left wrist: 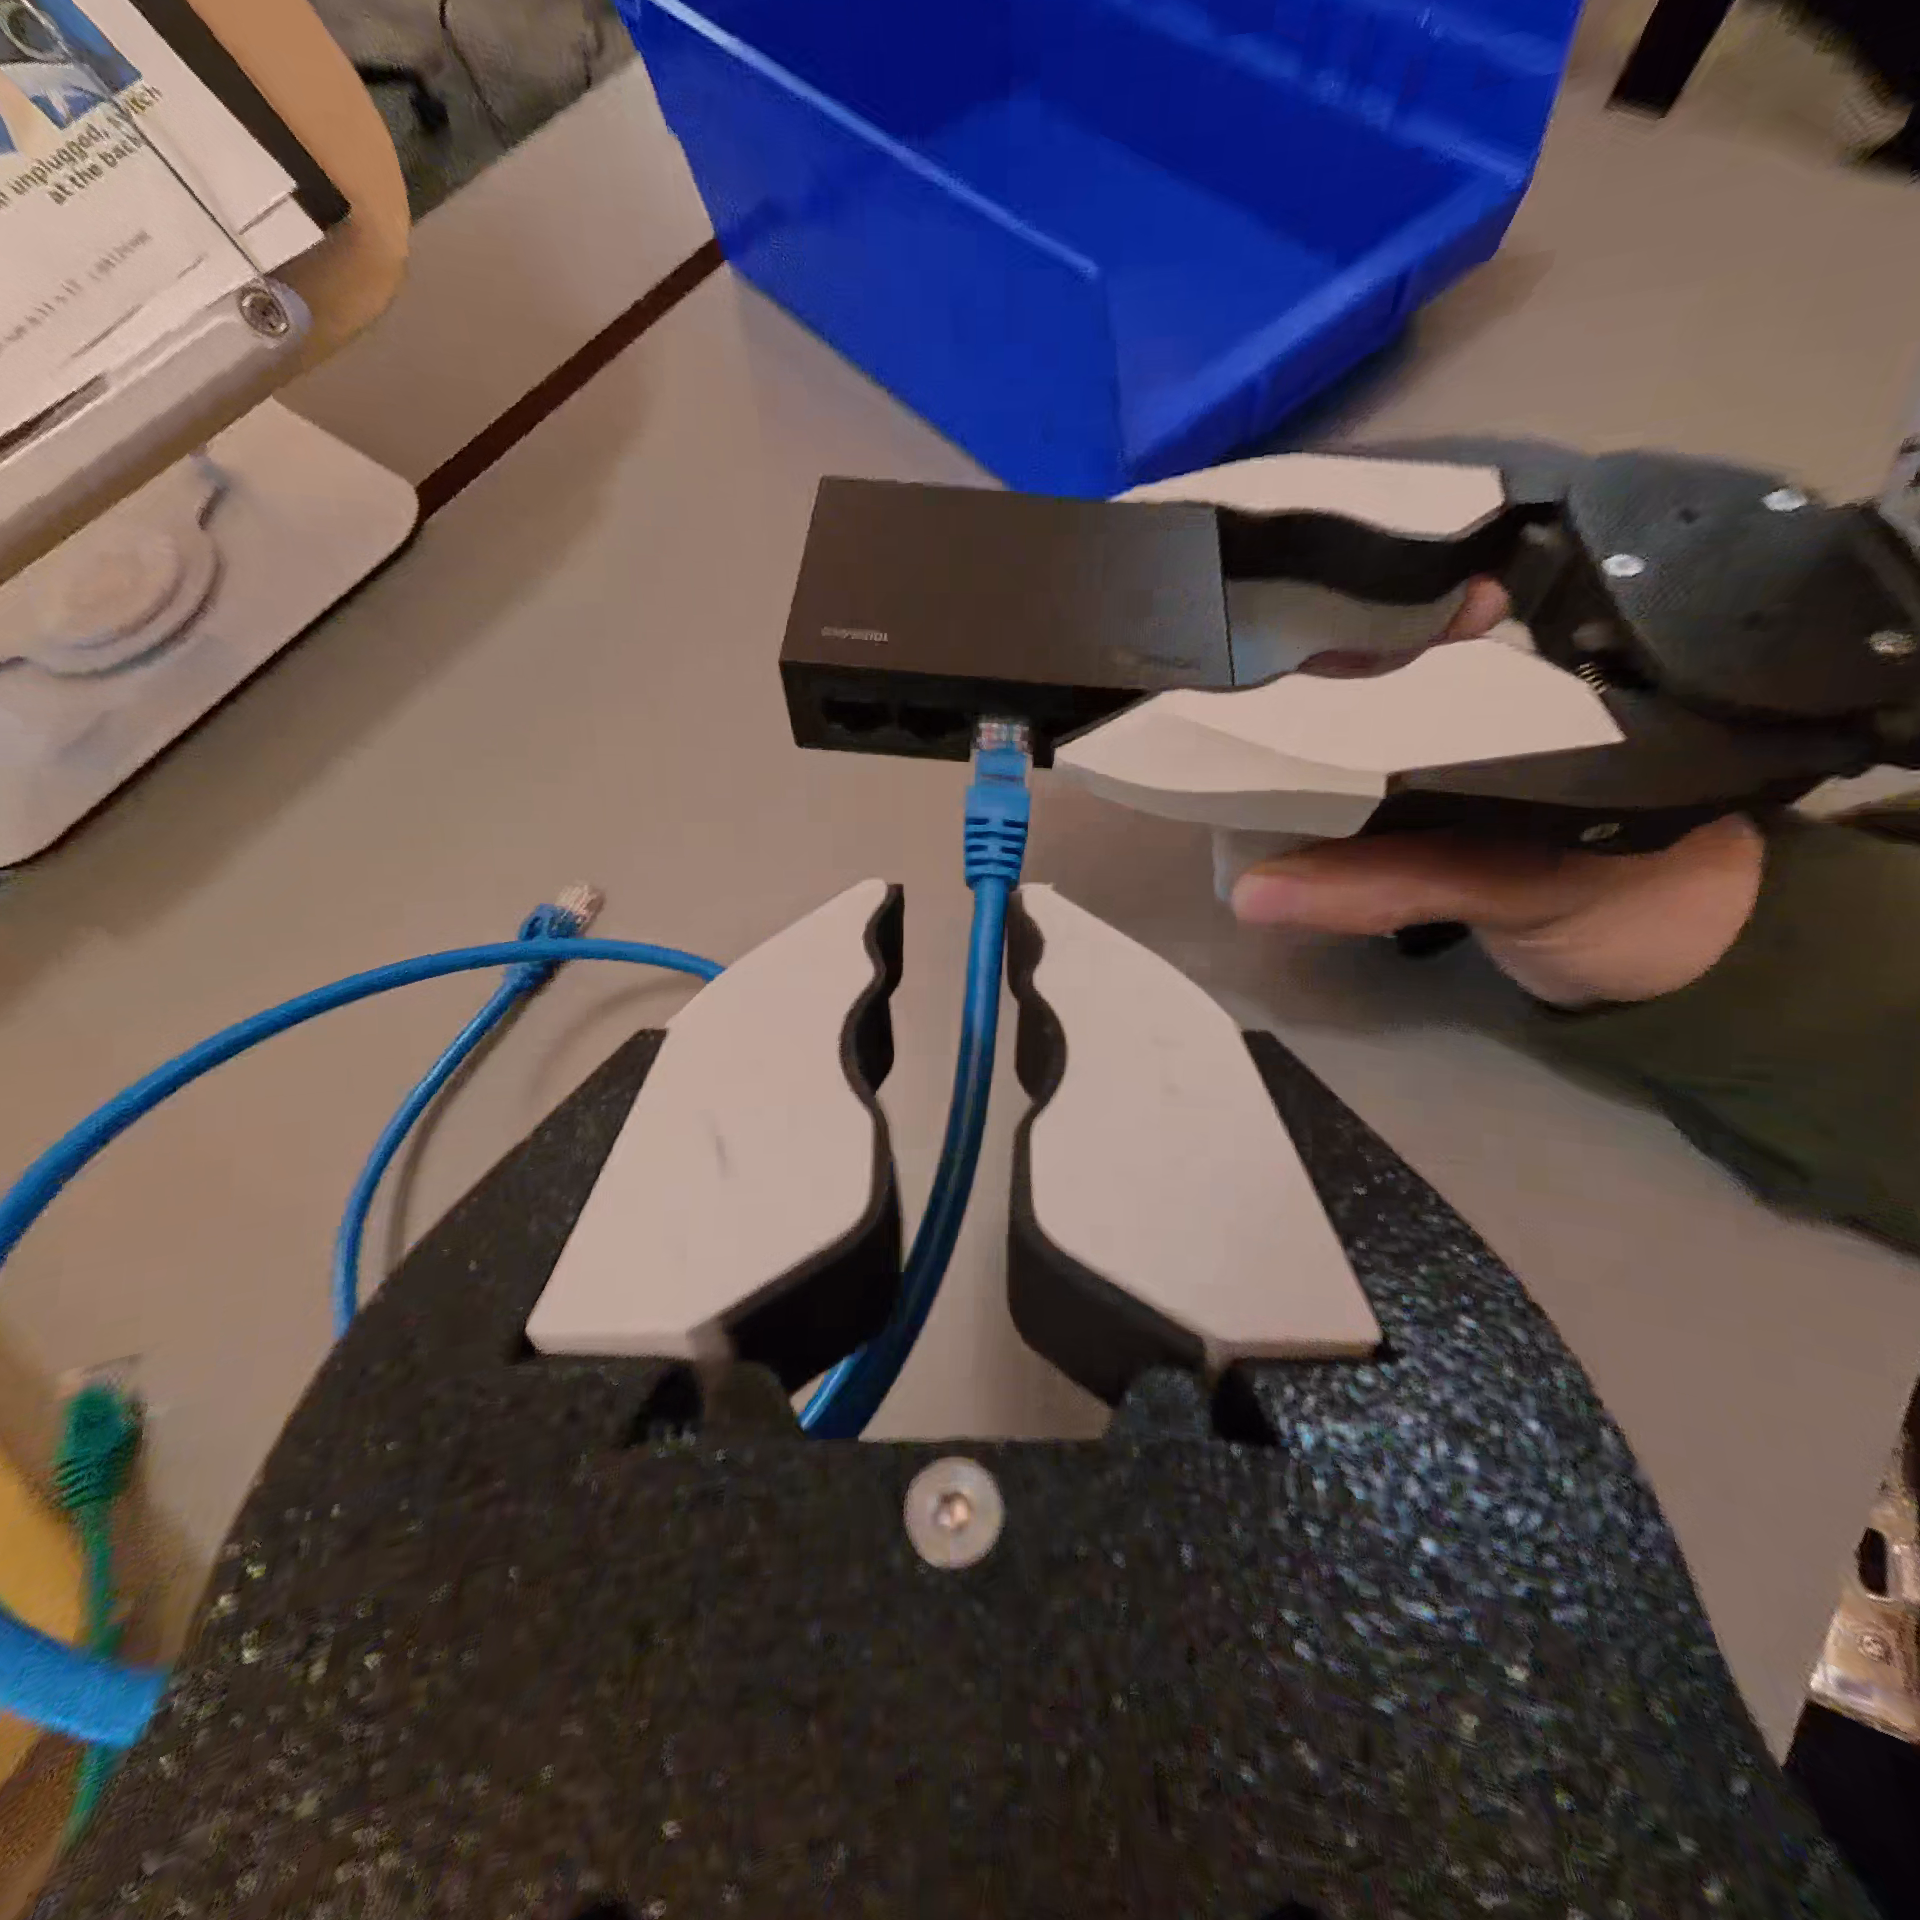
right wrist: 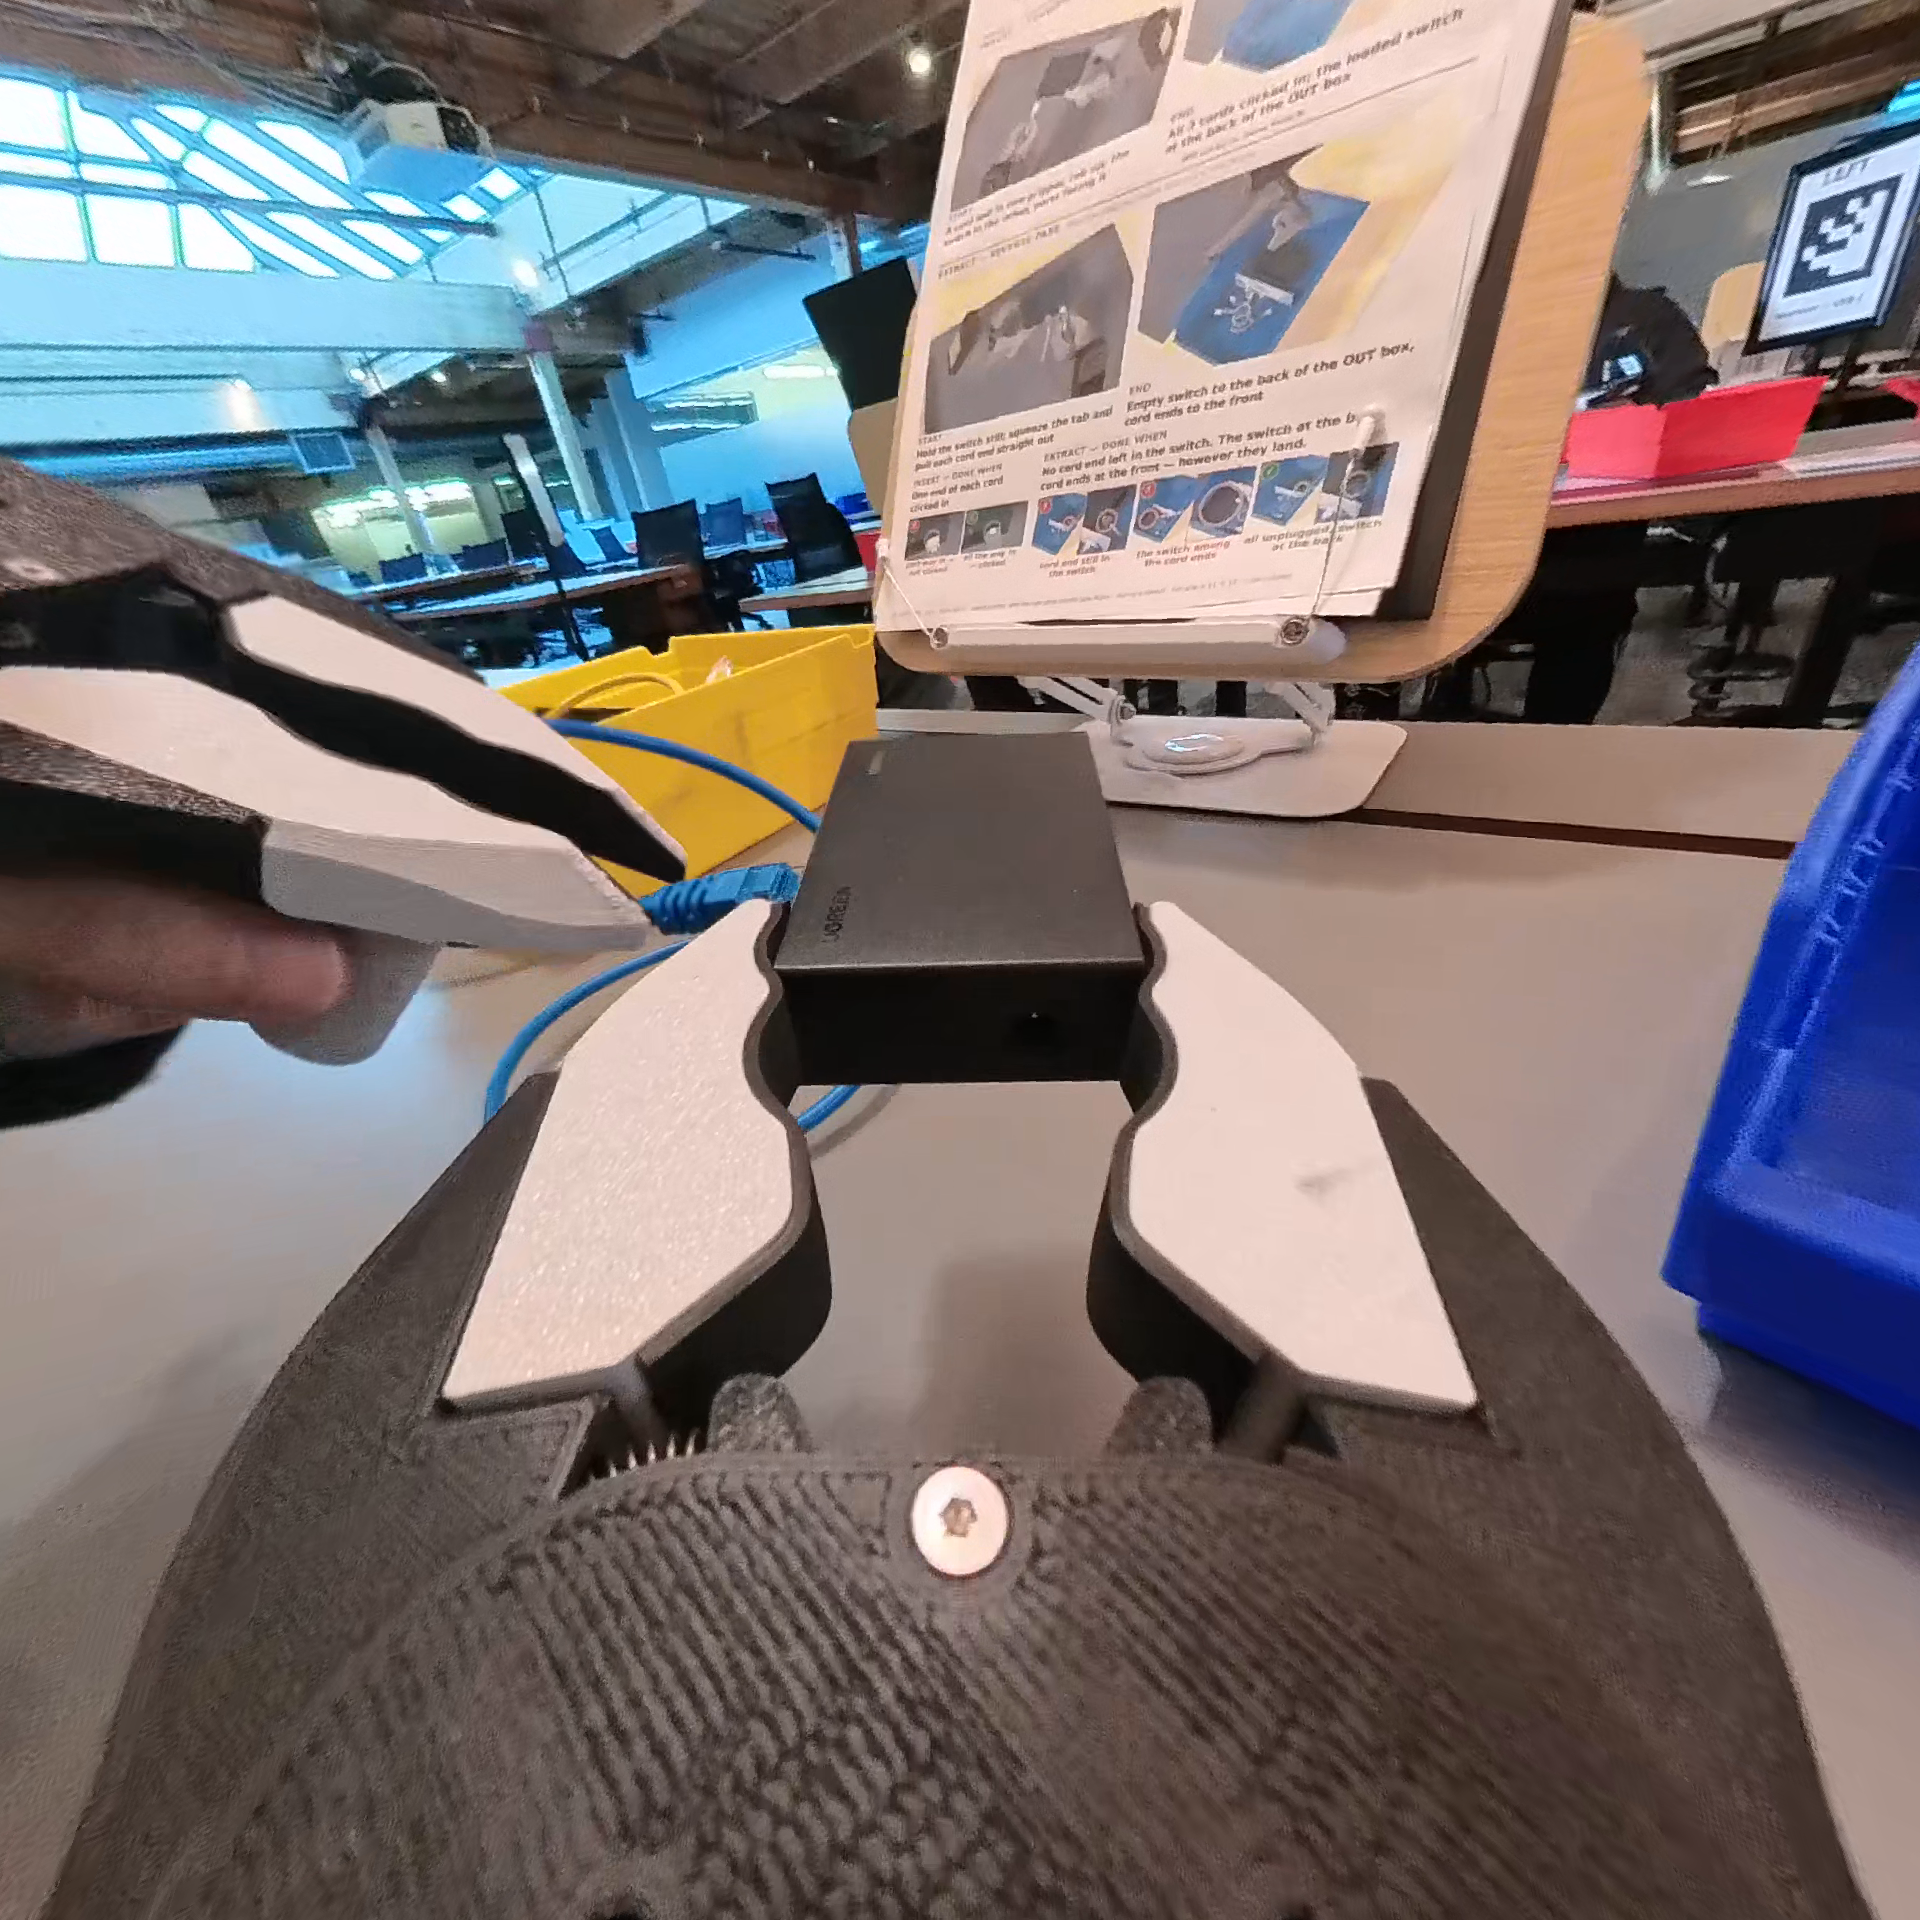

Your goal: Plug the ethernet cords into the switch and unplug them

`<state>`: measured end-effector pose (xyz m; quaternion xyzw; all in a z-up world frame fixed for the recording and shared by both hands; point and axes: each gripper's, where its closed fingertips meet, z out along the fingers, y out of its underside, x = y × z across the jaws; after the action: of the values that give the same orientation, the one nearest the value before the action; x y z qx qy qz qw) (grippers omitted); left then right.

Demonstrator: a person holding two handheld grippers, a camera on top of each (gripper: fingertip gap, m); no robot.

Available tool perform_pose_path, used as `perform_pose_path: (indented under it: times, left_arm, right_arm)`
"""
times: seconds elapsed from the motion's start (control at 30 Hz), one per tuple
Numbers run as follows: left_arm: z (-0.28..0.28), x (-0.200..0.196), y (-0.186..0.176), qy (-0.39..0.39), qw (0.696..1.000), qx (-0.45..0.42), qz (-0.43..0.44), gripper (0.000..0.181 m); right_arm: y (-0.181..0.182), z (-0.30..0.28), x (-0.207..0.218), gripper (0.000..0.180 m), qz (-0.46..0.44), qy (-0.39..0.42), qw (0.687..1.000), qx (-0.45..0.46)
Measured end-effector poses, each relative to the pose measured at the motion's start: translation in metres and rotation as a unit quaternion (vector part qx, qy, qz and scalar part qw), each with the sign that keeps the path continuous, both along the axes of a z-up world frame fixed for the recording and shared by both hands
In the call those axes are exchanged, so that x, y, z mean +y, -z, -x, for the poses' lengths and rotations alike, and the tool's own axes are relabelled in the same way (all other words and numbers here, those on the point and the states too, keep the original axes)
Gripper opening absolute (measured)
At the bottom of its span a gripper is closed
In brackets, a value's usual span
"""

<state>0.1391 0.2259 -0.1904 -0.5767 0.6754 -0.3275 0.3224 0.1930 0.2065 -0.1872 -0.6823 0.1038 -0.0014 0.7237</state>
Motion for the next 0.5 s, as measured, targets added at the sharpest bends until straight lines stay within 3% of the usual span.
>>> perform_pose_path:
  times: [0.1,0.27,0.5]
  left_arm:
    - [0.004,0.003,0.006,0.0,1.0,-0.012,0.021,0.025]
    - [0.009,0.0,0.011,0.028,0.997,-0.028,-0.073,0.027]
    - [0.008,-0.005,0.008,0.032,0.996,-0.034,-0.069,0.009]
  right_arm:
    - [-0.001,0.006,0.002,0.062,0.002,-0.005,1.0,-0.022]
    - [-0.001,0.006,0.002,0.062,0.002,-0.004,1.0,-0.022]
    - [-0.002,0.009,0.002,0.062,-0.005,-0.014,1.0,-0.022]
